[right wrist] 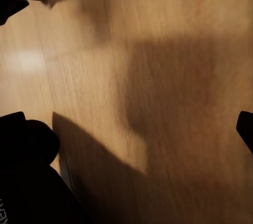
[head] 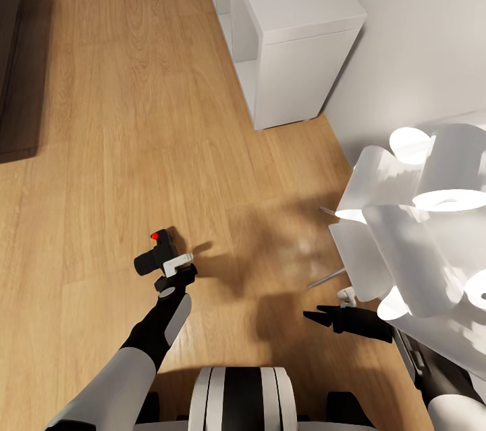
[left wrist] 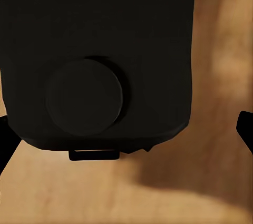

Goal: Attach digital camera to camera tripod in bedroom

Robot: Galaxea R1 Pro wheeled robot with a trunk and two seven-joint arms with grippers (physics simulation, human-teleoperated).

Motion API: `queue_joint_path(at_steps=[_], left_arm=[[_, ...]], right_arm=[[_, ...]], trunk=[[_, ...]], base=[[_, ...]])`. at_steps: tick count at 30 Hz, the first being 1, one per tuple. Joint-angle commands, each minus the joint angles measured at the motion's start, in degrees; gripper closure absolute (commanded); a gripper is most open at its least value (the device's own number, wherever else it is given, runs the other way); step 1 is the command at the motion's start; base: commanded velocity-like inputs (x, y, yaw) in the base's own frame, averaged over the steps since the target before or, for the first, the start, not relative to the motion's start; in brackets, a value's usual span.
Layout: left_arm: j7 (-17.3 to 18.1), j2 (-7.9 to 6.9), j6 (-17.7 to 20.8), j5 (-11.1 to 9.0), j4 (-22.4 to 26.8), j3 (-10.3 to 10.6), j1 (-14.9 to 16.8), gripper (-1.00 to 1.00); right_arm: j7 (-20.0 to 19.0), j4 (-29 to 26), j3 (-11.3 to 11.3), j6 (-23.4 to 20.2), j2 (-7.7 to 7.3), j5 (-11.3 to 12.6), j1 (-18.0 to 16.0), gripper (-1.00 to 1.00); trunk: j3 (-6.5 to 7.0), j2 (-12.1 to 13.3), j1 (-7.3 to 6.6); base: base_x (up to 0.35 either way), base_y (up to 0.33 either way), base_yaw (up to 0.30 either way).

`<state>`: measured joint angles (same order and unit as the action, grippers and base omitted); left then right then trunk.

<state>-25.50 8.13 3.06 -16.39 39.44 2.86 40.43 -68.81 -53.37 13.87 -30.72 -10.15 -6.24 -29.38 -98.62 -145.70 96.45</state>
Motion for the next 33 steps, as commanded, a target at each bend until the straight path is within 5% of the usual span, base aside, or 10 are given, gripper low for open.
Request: queue_joint_path(at_steps=[1, 33], left_arm=[[-0.48, -0.04, 0.28, -0.31, 0.11, 0.26, 0.00, -1.00], [-3.51, -0.04, 0.27, -0.70, 0.02, 0.22, 0.00, -1.00]], right_arm=[[-0.43, -0.07, 0.19, -0.48, 0.04, -0.44, -0.02, -1.00], [-0.54, -0.07, 0.12, -0.48, 0.04, -0.44, -0.03, -1.00]], trunk=[[-0.03, -0.01, -0.01], [-0.03, -0.01, -0.01]], base=[[0.000, 0.000, 0.000], [0.001, 0.000, 0.000]])
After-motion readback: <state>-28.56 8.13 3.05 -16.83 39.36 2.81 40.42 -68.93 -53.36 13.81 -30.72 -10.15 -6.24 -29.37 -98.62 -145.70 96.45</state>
